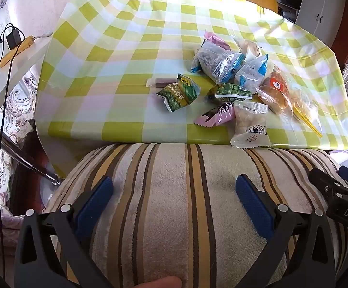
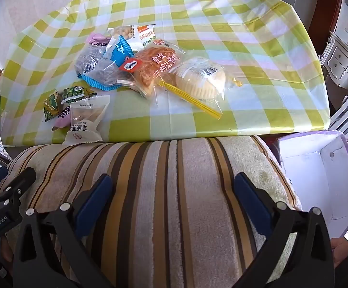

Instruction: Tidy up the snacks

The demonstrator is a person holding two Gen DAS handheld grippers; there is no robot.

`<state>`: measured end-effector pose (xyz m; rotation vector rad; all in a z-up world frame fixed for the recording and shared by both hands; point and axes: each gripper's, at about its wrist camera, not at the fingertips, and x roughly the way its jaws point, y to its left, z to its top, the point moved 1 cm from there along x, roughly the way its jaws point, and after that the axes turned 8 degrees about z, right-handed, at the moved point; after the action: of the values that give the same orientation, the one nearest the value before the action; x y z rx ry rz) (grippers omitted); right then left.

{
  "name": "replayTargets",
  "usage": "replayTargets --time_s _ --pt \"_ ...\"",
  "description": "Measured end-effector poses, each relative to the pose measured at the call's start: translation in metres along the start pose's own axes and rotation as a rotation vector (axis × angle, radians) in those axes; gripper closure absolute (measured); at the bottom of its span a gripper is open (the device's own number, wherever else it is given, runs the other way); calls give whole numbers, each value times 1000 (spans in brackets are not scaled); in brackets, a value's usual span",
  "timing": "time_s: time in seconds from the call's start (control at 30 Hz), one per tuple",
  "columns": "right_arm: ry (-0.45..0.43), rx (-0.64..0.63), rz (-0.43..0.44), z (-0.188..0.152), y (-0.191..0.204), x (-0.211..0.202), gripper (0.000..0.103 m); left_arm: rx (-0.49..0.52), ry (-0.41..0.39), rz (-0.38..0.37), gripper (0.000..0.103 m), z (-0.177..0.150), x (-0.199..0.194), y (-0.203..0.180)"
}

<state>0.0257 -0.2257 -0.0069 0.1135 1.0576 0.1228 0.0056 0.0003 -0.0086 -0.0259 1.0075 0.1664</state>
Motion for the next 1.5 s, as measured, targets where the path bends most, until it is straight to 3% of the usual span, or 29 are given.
replayTargets --time_s 1.5 --pt "-2 3 2 0 -3 -1 1 -7 8 18 4 2 0 1"
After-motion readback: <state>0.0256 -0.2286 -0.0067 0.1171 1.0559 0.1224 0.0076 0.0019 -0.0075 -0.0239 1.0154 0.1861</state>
